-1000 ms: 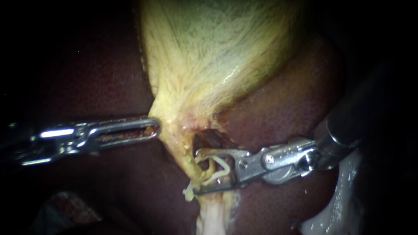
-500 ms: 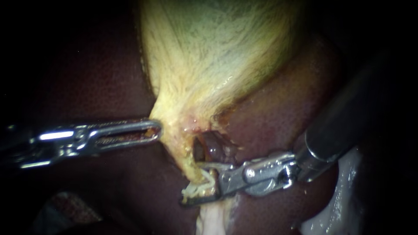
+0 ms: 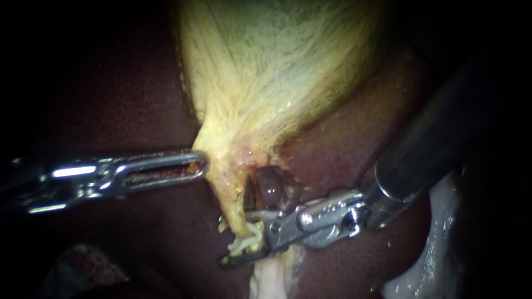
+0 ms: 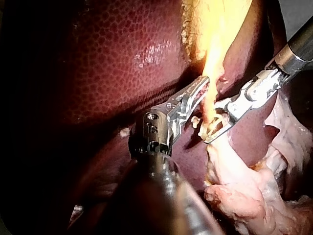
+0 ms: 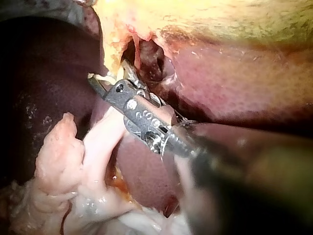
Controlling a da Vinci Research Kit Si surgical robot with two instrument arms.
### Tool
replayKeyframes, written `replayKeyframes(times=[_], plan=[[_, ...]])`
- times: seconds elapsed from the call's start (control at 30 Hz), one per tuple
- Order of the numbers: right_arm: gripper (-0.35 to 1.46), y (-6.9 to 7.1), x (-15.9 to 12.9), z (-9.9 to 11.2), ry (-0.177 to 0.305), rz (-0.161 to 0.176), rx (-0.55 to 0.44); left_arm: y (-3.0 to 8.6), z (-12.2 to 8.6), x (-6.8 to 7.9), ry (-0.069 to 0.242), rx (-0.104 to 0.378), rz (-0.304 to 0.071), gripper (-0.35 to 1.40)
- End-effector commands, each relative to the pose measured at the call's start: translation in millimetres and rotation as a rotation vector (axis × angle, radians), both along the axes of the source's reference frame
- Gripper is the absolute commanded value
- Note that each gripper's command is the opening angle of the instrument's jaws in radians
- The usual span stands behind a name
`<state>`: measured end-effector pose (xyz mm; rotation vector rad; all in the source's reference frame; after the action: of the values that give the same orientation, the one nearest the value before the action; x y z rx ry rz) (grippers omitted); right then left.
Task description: Clipping second clip left tube
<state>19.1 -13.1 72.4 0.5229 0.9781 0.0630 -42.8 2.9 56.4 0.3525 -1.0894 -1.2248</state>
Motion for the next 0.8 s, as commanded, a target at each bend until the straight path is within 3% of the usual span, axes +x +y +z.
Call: replayKeyframes(times=[0.03, 0.17, 0.33, 0.8], plan=[[0.13, 0.0, -0.2, -0.2, -0.015, -0.001, -0.005, 0.0, 0.0, 0.0, 0.001, 0.000, -0.001, -0.35], [-0.35, 0.1, -1.1, -0.1, -0.075, -0.001, 0.025, 0.0, 0.0, 0.0, 0.001, 0.000, -0.001, -0.35], [-0.35, 0.6, -1.5, -0.1, -0.084, -0.007, 0.026, 0.0, 0.0, 0.0, 0.001, 0.000, 0.000, -0.35], [-0.35, 0.5, -1.8, -0.1, -0.088, -0.008, 0.030, 0.0, 0.1, -0.1, 0.001, 0.000, -0.001, -0.35]])
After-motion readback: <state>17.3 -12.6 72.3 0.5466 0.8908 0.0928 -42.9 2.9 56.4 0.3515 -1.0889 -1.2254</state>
